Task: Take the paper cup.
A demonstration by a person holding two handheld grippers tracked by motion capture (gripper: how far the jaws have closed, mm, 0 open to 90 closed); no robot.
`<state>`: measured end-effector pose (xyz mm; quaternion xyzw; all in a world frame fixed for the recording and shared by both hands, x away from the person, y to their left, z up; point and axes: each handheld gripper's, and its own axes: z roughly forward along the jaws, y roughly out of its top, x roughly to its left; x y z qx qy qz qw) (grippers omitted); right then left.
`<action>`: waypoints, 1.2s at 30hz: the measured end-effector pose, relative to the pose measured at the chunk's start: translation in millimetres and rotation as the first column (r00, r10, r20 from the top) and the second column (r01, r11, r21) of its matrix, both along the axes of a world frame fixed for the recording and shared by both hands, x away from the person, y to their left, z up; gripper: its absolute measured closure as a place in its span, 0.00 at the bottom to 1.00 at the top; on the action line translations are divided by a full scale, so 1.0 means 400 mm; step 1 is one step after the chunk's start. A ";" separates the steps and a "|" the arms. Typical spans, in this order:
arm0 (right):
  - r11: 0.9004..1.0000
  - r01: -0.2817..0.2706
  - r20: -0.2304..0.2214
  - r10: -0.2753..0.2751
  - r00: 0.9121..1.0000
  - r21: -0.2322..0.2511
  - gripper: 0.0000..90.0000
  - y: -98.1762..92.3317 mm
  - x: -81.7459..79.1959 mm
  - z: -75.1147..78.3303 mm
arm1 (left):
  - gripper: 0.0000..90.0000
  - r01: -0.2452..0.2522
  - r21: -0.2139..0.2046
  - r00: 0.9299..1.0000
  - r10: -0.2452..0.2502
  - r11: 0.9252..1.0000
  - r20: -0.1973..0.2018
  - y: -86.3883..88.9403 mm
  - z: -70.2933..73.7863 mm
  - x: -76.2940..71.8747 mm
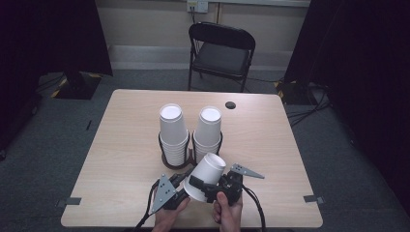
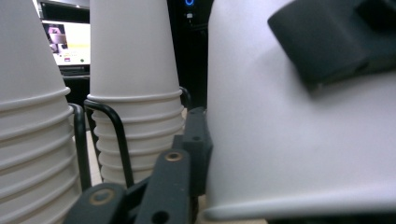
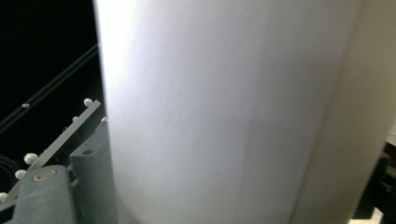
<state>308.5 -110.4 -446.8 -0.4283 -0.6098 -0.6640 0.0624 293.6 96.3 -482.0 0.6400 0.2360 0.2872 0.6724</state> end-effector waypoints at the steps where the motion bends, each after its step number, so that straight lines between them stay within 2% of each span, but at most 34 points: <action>1: 1.000 0.000 0.002 0.000 1.000 0.003 0.15 0.000 0.001 0.000 | 0.88 0.003 -0.001 1.000 -0.003 1.000 -0.003 -0.001 0.000 0.000; 3: 1.000 0.011 0.013 -0.011 1.000 0.002 0.14 -0.001 0.000 0.000 | 0.90 0.008 0.006 1.000 -0.008 1.000 -0.004 0.000 0.000 -0.001; 4: 0.999 0.029 0.028 -0.029 0.999 -0.013 0.13 -0.003 -0.002 0.000 | 0.91 0.017 0.009 1.000 -0.017 1.000 -0.008 0.000 0.000 -0.001; 14: 0.999 0.049 0.047 -0.049 0.998 -0.009 0.12 -0.016 0.005 0.004 | 0.93 0.053 0.029 0.998 -0.052 0.998 -0.037 0.009 0.004 -0.003; 20: 0.995 0.098 0.088 -0.097 0.991 -0.005 0.12 -0.037 0.009 0.015 | 0.93 0.102 0.030 0.992 -0.099 0.994 -0.079 0.017 0.003 -0.001; 21: 0.994 0.107 0.092 -0.106 0.990 -0.007 0.13 -0.039 0.010 0.016 | 0.94 0.123 0.037 0.988 -0.119 0.992 -0.103 0.021 0.003 0.003; 24: 0.993 0.118 0.098 -0.116 0.988 -0.017 0.13 -0.045 0.012 0.019 | 0.94 0.138 0.042 0.984 -0.132 0.990 -0.120 0.026 0.004 0.005; 27: 0.989 0.144 0.119 -0.139 0.983 -0.038 0.14 -0.051 0.016 0.023 | 0.94 0.159 0.075 0.978 -0.147 0.984 -0.146 0.030 0.009 0.008; 30: 0.986 0.162 0.131 -0.156 0.979 -0.037 0.14 -0.063 0.019 0.029 | 0.94 0.182 0.092 0.971 -0.164 0.979 -0.172 0.037 0.012 0.013; 36: 0.981 0.187 0.158 -0.177 0.971 -0.051 0.15 -0.079 0.021 0.037 | 0.95 0.201 0.187 0.964 -0.161 0.962 -0.211 0.042 0.022 0.018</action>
